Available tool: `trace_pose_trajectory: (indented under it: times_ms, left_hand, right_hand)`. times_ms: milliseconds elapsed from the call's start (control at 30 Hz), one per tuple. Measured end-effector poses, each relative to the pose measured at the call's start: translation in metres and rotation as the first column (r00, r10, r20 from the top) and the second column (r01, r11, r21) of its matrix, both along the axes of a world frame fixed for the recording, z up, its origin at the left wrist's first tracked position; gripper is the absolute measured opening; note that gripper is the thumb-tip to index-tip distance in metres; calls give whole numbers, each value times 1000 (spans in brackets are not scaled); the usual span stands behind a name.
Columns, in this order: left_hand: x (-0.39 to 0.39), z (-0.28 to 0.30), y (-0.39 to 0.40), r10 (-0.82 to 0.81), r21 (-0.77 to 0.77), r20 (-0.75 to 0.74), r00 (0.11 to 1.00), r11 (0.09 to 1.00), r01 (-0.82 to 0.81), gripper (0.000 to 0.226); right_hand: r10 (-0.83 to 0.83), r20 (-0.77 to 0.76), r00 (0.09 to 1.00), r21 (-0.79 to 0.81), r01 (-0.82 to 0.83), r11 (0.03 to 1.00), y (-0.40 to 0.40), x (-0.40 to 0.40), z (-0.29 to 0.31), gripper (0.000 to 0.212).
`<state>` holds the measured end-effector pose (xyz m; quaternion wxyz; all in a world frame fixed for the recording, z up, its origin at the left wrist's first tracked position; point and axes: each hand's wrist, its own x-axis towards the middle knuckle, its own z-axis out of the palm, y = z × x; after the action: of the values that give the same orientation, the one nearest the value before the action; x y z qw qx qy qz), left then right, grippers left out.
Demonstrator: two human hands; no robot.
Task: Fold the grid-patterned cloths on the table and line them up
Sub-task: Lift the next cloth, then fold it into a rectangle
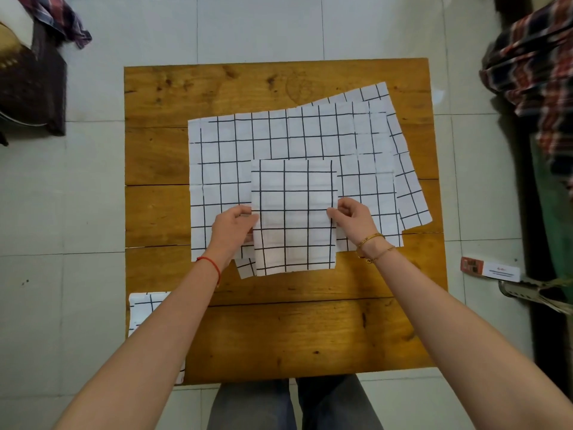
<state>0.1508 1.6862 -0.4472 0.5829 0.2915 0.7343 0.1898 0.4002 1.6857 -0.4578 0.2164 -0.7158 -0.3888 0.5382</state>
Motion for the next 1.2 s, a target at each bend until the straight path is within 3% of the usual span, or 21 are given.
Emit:
trace_pose_trajectory:
  times_ms: [233, 367, 500, 633, 767, 867, 1033, 1200]
  left_hand:
    - [-2, 1, 1, -9, 33, 44, 999, 999, 8, 20]
    - [2, 2, 3, 100, 37, 85, 991, 994, -103, 20]
    - [3, -2, 3, 158, 33, 115, 981, 986, -162, 16]
    - [2, -5, 2, 61, 85, 106, 993, 994, -70, 22]
    - [4, -6, 0, -38, 183, -9, 999, 982, 39, 19]
    - [3, -11, -3, -133, 255, -121, 984, 954, 161, 21]
    - [6, -15, -11, -347, 298, -377, 859, 832, 468, 26]
    - [9, -12, -30, -472, 247, -524, 709, 713, 657, 37]
  right_hand:
    - [-32, 16, 999, 101, 31, 994, 5, 6, -2, 22]
    - [-77, 21, 997, 112, 74, 991, 8, 6, -5, 10]
    - [-175, 10, 985, 79, 173, 982, 10, 8, -16, 11]
    - [-128, 53, 990, 70, 124, 990, 11, 13, -23, 32]
    - [-27, 117, 993, 99, 16, 995, 9, 15, -20, 46]
    - [77, 213, 974, 181, -117, 977, 3, 18, -16, 43]
    - [310, 448, 838, 265, -456, 850, -4, 24, -10, 42]
    - [323, 566, 758, 250, -532, 809, -10, 26, -5, 32]
